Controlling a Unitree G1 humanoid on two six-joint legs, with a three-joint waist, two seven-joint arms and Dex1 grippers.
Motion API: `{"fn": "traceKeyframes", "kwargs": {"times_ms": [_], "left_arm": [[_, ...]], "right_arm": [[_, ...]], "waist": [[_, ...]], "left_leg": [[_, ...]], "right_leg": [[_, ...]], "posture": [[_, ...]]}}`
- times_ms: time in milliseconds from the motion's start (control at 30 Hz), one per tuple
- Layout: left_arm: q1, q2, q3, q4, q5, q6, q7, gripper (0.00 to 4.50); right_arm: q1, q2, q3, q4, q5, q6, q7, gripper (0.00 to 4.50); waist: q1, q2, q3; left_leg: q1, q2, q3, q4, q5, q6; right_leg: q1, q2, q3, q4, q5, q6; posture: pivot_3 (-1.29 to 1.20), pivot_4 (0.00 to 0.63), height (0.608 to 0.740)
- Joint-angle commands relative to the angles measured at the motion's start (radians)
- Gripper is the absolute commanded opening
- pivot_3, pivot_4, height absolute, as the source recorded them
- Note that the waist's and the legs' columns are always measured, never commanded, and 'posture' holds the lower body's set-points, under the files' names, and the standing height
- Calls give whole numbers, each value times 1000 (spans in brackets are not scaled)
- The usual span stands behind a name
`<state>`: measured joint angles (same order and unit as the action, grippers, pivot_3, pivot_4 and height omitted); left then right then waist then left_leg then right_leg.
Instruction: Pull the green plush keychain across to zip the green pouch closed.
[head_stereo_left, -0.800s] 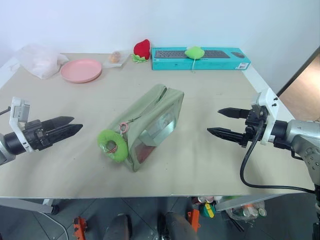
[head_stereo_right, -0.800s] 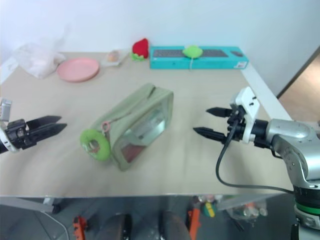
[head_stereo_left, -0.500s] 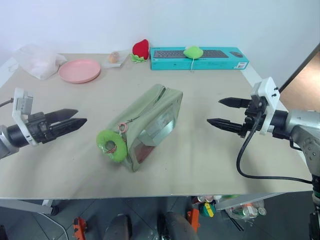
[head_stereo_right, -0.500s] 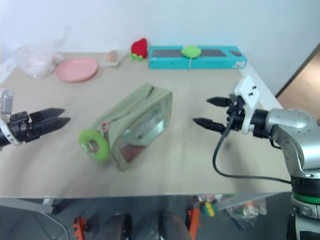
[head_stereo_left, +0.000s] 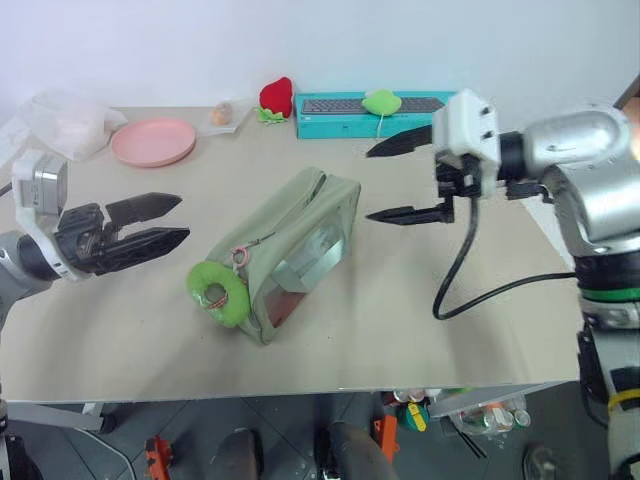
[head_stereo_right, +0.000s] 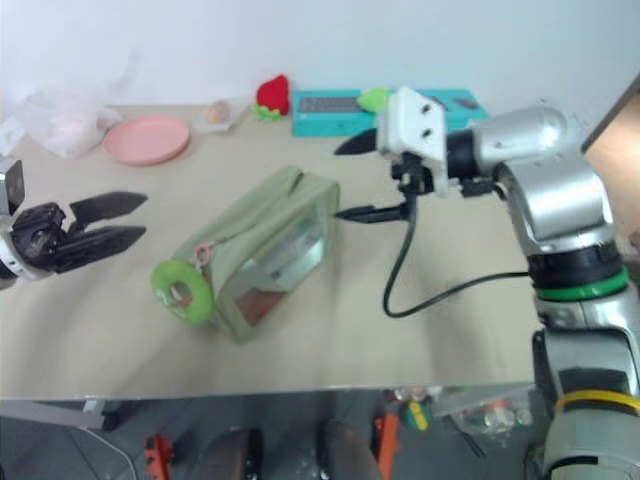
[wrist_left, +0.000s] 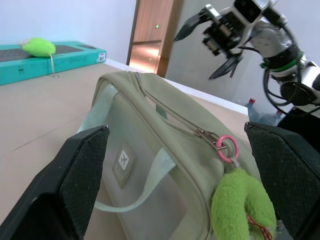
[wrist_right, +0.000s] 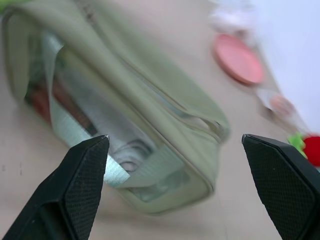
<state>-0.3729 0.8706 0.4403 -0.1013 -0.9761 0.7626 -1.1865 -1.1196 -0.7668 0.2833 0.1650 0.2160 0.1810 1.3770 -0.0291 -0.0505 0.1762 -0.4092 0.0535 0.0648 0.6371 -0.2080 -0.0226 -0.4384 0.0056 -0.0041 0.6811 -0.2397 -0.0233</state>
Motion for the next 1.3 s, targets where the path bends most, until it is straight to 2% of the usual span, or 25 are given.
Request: {"fn": "traceKeyframes", "kwargs": {"times_ms": [33,267,400,600,733,900,1067,1167,1300], "left_arm": [[6,4,20,-73,-43,5,-1,4500],[51,12,6,-154,-46,3,6,4500],[69,2,11,-165,-52,0,20,4500],[54,-7,-8,-144,-42,-13,34,4500],[32,-17,-18,-121,-34,-19,46,4500],[32,-26,-9,-119,-43,-19,62,4500],[37,-36,9,-114,-61,-11,91,4500],[59,-45,18,-130,-77,-5,109,4500],[101,-73,19,-164,-95,-5,140,4500]], "right_arm": [[-81,74,63,159,-107,-150,33,4410],[-127,184,80,318,-158,-262,79,4410],[-104,199,65,320,-151,-264,111,3307],[-73,195,61,312,-155,-251,120,1135],[-44,188,62,296,-154,-237,126,67],[-3,173,56,258,-150,-219,132,67],[1,156,26,241,-210,-119,-15,67],[-9,116,9,174,-212,43,-44,67],[-18,54,-56,-18,-105,352,-32,67]], "waist": [[-2,0,0],[0,0,0],[2,1,0],[4,1,0],[5,1,0],[5,1,0],[6,1,0],[7,1,0],[14,2,1]], "left_leg": [[0,0,1,0,0,0],[-4,0,0,1,0,0],[-4,0,0,1,0,0],[-2,1,0,1,0,-1],[-1,2,0,1,1,-2],[1,5,1,1,1,-2],[2,6,1,1,2,-4],[2,6,0,1,4,-7],[1,5,0,2,5,-6]], "right_leg": [[0,0,1,0,0,0],[-3,-1,1,0,0,0],[-2,0,1,0,0,-1],[-2,0,1,1,1,-2],[-1,2,1,1,2,-3],[0,4,1,1,3,-4],[0,5,1,1,4,-6],[0,5,1,1,6,-7],[-1,4,0,1,6,-6]], "posture": [[0,150,740],[0,150,740],[0,150,740],[0,150,740],[0,150,740],[0,150,740],[0,150,740],[0,150,740],[0,150,740]]}}
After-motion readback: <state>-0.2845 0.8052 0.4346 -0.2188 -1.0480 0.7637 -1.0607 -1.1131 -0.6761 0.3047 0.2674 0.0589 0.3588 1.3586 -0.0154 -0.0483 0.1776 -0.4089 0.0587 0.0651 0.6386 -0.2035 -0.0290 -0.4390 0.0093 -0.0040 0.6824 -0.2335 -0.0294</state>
